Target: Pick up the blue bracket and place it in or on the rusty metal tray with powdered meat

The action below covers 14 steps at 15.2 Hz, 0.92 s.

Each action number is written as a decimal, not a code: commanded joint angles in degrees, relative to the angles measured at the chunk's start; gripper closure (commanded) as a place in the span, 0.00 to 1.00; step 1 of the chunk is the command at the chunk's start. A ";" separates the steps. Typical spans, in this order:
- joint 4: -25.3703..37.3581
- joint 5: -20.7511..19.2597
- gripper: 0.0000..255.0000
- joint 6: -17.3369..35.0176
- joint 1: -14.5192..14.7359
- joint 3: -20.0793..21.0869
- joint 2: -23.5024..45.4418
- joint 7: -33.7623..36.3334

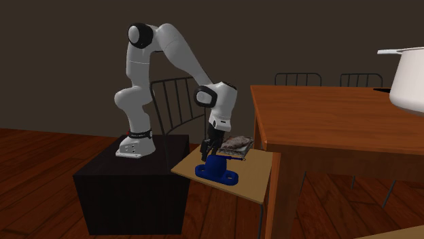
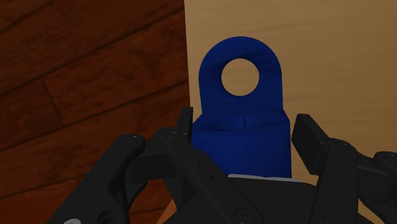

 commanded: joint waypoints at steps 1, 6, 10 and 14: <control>0.01 0.00 1.00 0.03 -0.01 -0.01 0.04 0.00; 0.36 -0.20 1.00 -2.09 0.09 -0.08 -1.76 -0.10; 1.01 -0.43 1.00 -5.00 0.22 -0.13 -4.04 -0.22; 1.85 -0.63 1.00 -7.94 0.34 -0.15 -6.16 -0.37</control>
